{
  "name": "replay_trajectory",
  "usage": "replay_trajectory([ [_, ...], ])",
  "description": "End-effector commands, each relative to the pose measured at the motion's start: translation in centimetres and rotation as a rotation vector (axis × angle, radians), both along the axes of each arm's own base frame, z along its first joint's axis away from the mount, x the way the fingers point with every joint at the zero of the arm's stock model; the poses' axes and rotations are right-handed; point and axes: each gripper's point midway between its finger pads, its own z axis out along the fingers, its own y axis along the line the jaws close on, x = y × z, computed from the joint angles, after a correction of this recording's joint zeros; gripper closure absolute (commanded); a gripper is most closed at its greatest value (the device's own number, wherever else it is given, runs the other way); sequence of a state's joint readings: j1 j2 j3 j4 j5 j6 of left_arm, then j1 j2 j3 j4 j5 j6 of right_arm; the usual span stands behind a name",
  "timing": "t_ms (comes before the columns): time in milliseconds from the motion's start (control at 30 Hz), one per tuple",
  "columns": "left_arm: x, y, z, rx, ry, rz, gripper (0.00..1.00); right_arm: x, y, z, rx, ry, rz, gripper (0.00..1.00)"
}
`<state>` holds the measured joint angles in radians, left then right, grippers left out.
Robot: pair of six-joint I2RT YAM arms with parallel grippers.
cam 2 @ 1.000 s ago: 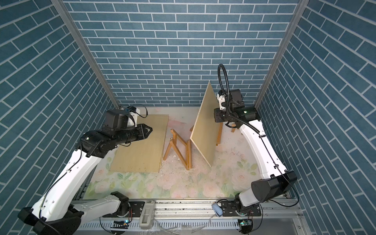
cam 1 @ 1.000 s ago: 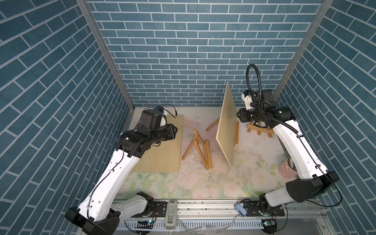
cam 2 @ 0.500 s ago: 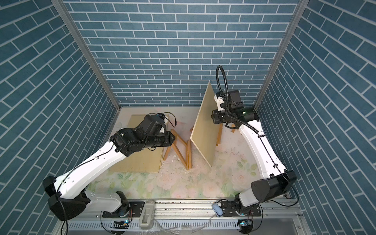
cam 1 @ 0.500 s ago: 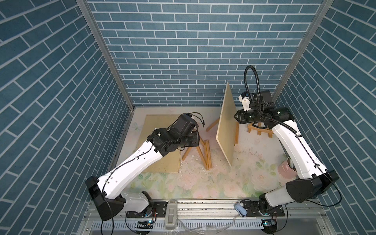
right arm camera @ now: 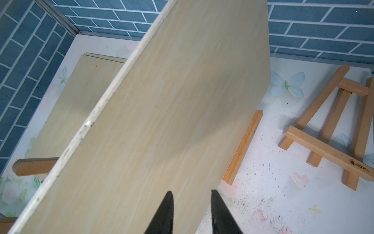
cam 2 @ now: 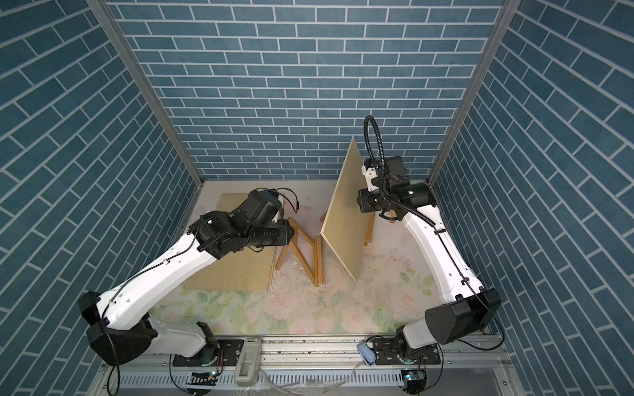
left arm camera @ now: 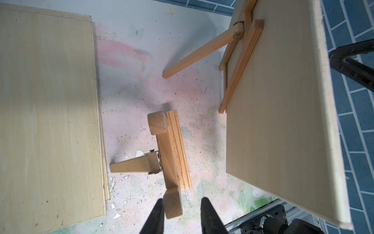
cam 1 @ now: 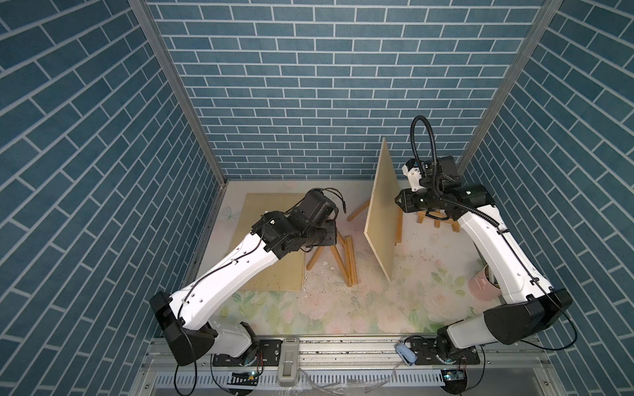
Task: Disassemble the easel
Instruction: Pick up the easel at the center of the board.
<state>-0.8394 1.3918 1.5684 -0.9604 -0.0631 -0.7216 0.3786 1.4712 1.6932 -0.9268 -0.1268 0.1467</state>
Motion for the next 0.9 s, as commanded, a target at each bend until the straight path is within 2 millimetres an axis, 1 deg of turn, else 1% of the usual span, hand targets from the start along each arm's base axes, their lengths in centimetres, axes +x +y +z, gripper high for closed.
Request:
replay_trajectory([
  [0,-0.2,-0.3,-1.3,0.045,0.040,-0.018,0.67,-0.2,-0.4,0.5,-0.022,-0.032,0.017,0.67],
  [133,-0.3,-0.5,-2.0,0.054,0.066,-0.022,0.67,-0.2,-0.5,0.3,-0.026,-0.031,0.017,0.67],
  [400,-0.9,-0.2,-3.3,0.070,0.113,-0.010,0.68,-0.1,-0.5,0.0,-0.030,-0.028,0.017,0.67],
  [600,-0.5,0.0,-3.7,0.072,0.096,0.004,0.70,0.0,-0.6,-0.4,-0.031,-0.021,0.017,0.67],
  [700,-0.3,0.0,-3.9,0.078,0.088,0.010,0.76,-0.1,-0.6,-0.6,-0.033,-0.018,0.016,0.67],
  [767,-0.1,0.0,-3.9,0.069,0.077,0.016,0.83,-0.2,-0.7,-0.6,-0.035,-0.019,0.015,0.67],
  [867,0.1,-0.1,-4.1,0.051,0.070,0.021,0.85,-0.3,-0.9,-0.8,-0.040,-0.018,0.012,0.67],
])
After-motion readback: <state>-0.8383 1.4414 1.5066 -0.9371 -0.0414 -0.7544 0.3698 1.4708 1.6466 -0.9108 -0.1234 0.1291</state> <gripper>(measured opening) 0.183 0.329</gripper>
